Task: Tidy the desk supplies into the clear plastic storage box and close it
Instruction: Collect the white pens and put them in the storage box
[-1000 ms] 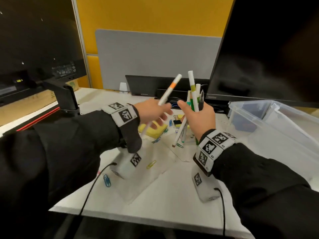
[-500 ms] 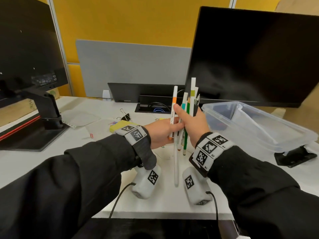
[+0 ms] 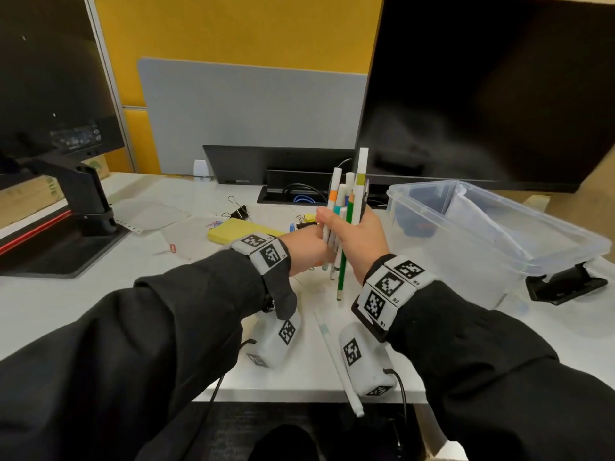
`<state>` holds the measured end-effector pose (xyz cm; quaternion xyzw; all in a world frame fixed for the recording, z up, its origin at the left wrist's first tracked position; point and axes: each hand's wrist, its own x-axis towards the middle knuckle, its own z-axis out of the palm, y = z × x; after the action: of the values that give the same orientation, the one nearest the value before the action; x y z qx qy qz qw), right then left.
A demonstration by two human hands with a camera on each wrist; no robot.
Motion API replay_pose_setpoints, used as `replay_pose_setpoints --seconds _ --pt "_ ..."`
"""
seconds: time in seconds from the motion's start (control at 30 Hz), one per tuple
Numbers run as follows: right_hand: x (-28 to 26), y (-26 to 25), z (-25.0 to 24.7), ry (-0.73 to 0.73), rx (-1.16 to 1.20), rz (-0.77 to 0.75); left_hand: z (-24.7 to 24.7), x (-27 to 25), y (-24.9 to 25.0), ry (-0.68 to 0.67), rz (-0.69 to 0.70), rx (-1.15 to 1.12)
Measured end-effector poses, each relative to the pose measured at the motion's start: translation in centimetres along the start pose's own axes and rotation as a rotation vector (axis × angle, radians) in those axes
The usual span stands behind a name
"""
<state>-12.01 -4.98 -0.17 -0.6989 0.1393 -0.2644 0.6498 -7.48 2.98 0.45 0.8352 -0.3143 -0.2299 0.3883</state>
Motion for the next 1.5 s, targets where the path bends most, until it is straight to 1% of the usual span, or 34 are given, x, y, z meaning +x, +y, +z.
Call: replay_pose_setpoints --seconds 0.1,0.23,0.27,0.3,0.37,0.4,0.47,0.57,0.63,0.73,0.77,0.8,0.83,0.9,0.97,1.0,1.07,1.13,1.17,1.23,1.3,1.33,1.37,1.43,1.5 --pt "0.2 -0.1 -0.3 0.088 -0.021 -0.05 -0.2 -0.2 0.2 -0.05 -0.058 0.197" --pt "1.0 -0.3 -1.0 0.196 -0.081 -0.117 -1.3 -1.8 0.8 -0.039 -0.221 0.521" --pt "1.3 -0.4 -1.2 0.213 -0.096 -0.125 -1.4 -2.3 0.9 -0.085 -0.256 0.602" --pt "1.7 -0.5 -1.4 0.225 -0.097 -0.125 -1.3 -2.7 0.9 -0.167 -0.289 0.666" --pt "2.0 -0.6 -1.8 0.217 -0.076 -0.095 -0.3 -3.0 0.2 -0.336 -0.339 0.686" --pt "2.1 -0.7 -2.0 0.197 -0.068 -0.077 0.3 -3.0 -0.2 -0.38 -0.363 0.63" --pt "1.9 -0.8 -2.3 0.138 -0.064 -0.044 1.4 -2.8 -0.9 -0.398 -0.39 0.492" --pt "1.4 -1.0 -3.1 0.043 -0.053 -0.001 1.6 -2.6 -0.9 -0.334 -0.384 0.374" --pt "1.0 -1.0 -3.8 -0.02 -0.041 0.038 0.4 -2.2 -0.5 -0.201 -0.33 0.248" --pt "0.5 -0.6 -4.7 -0.121 -0.06 0.092 -2.1 -1.3 0.8 0.099 -0.137 -0.071" --pt "0.4 -0.4 -4.9 -0.152 -0.068 0.102 -2.7 -1.2 1.5 0.158 -0.066 -0.205" --pt "0.2 -0.3 -4.9 -0.176 -0.073 0.104 -3.1 -1.2 2.1 0.183 0.002 -0.315" --pt "0.1 -0.3 -4.8 -0.195 -0.065 0.098 -3.2 -1.2 2.7 0.189 0.065 -0.369" --pt "-0.2 -0.2 -4.5 -0.228 -0.008 0.071 -3.0 -1.1 3.5 0.195 0.14 -0.324" --pt "-0.3 -0.3 -4.4 -0.235 0.055 0.044 -2.5 -0.8 3.5 0.218 0.177 -0.244" --pt "-0.3 -0.3 -4.5 -0.227 0.065 0.031 -2.2 -0.7 3.5 0.219 0.197 -0.241" --pt "-0.4 -0.4 -4.9 -0.209 0.053 0.017 -1.8 -0.8 3.4 0.186 0.232 -0.26" --pt "-0.2 -0.5 -5.1 -0.195 0.025 0.016 -1.7 -0.8 3.0 0.136 0.224 -0.28" --pt "-0.2 -0.7 -5.0 -0.183 0.013 0.012 -1.6 -0.7 2.7 0.088 0.193 -0.302" --pt "0.1 -1.1 -5.0 -0.151 0.015 -0.01 -1.4 -0.8 2.3 -0.076 0.092 -0.311" --pt "0.3 -1.8 -4.8 -0.115 0.024 -0.037 -0.8 -1.3 2.0 -0.246 -0.02 -0.24" --pt "0.4 -2.1 -4.7 -0.104 0.033 -0.055 -0.3 -1.5 1.9 -0.304 -0.064 -0.208" --pt "0.5 -2.4 -4.5 -0.099 0.049 -0.071 0.3 -1.5 1.8 -0.343 -0.101 -0.187" --pt "0.5 -3.0 -4.2 -0.105 0.104 -0.1 1.3 -1.4 1.4 -0.372 -0.154 -0.194" --pt "0.6 -3.8 -4.0 -0.116 0.193 -0.108 1.8 -1.1 1.1 -0.4 -0.192 -0.284"
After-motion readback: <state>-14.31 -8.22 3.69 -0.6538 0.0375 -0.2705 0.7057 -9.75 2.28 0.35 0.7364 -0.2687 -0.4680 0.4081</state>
